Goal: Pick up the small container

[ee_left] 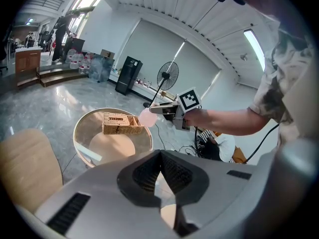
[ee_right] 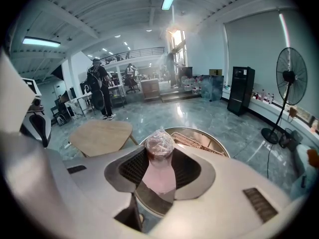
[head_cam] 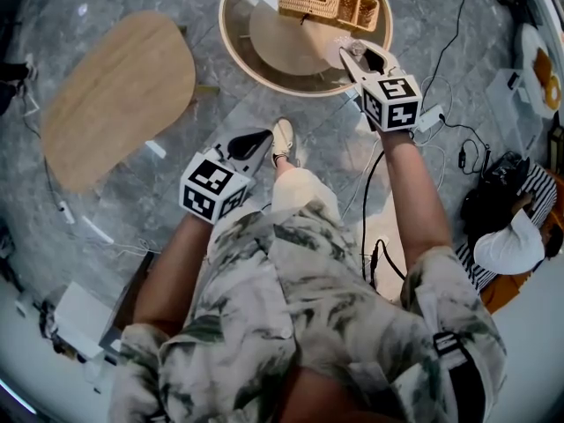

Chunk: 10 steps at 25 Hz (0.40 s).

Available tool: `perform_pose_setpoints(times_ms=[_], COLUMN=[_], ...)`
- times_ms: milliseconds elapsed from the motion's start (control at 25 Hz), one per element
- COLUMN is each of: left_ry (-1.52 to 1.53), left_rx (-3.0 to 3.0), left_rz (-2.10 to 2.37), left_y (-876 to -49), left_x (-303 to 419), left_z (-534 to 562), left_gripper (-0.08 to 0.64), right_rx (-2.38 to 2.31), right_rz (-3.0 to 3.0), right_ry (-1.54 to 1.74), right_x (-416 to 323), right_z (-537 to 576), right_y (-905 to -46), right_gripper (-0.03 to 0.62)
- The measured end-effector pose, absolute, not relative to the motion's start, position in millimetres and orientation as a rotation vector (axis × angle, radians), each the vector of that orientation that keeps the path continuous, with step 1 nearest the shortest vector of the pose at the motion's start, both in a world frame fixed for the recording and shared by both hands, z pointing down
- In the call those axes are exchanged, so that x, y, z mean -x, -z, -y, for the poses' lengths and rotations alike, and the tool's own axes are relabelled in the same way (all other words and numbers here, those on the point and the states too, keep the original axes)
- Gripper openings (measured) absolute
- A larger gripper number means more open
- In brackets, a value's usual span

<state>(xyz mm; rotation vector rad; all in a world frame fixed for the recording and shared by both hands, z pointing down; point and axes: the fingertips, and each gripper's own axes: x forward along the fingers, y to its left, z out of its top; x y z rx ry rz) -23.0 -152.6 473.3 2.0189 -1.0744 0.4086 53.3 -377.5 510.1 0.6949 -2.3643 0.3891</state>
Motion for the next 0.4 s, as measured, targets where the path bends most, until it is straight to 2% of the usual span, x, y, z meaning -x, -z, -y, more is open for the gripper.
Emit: perform_pose_setpoints(times_ms=[400], left_ry=[-0.412], left_rx=[-2.003], left_rz=[1.086], left_y=[-482.2], left_x=[23.6], left_z=[160.4], left_gripper=[0.023], right_rx=[-0.687], right_rz=[2.355], right_ry=[-0.386], right_x=[-54.2], right_z=[386.3], right_y=[-527.6], right_gripper=[0.16])
